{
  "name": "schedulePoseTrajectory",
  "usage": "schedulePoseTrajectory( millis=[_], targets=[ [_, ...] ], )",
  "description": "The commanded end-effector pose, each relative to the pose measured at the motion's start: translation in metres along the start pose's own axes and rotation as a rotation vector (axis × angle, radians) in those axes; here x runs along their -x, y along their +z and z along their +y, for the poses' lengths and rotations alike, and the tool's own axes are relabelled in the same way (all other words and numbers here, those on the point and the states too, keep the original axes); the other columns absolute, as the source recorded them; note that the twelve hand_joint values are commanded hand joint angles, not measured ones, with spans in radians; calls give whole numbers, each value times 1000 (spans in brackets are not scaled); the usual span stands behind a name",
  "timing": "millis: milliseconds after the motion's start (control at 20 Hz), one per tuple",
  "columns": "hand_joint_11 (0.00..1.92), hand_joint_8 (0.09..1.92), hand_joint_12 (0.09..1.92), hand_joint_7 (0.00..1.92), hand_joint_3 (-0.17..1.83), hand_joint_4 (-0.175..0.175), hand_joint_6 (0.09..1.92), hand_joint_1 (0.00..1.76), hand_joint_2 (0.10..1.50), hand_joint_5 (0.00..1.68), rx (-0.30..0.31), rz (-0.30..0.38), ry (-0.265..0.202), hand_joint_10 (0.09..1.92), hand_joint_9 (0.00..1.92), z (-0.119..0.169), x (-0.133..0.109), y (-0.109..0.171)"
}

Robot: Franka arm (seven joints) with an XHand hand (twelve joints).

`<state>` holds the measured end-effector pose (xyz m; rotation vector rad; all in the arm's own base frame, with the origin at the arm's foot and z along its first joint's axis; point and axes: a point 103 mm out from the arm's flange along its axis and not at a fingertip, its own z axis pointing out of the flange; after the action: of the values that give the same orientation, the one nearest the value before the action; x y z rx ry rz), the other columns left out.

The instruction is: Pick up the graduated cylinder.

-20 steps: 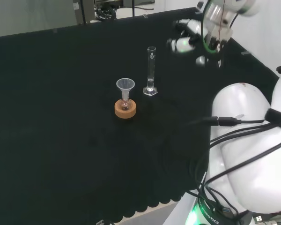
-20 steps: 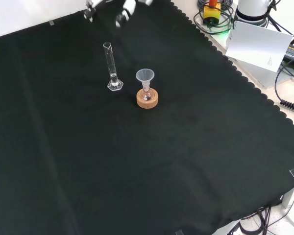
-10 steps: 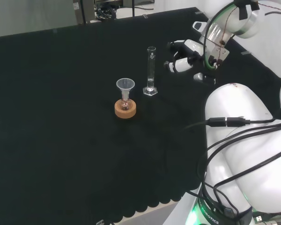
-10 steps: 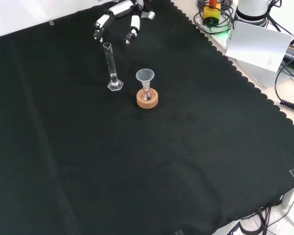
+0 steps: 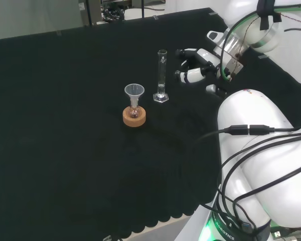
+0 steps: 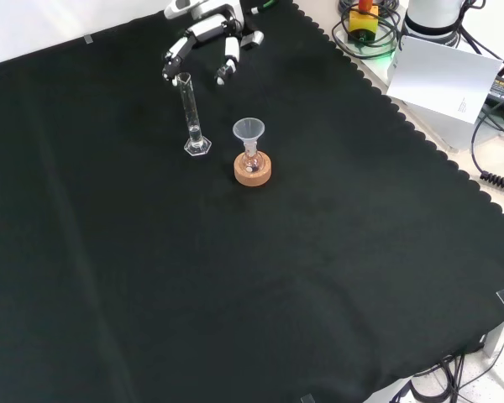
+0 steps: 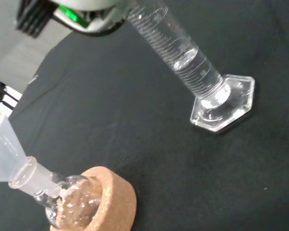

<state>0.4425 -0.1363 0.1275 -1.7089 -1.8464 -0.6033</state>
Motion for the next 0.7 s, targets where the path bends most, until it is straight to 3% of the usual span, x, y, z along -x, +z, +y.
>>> schedulePoseTrajectory(
  millis=[50, 700],
  targets=[
    [313, 678, 1336, 286, 638, -61, 87, 989, 591, 478, 1, 78, -29, 609, 534, 12, 8, 23],
    [271, 692, 1342, 397, 691, -59, 87, 1059, 573, 563, 54, 210, -72, 617, 546, 25, 1, 51]
  ],
)
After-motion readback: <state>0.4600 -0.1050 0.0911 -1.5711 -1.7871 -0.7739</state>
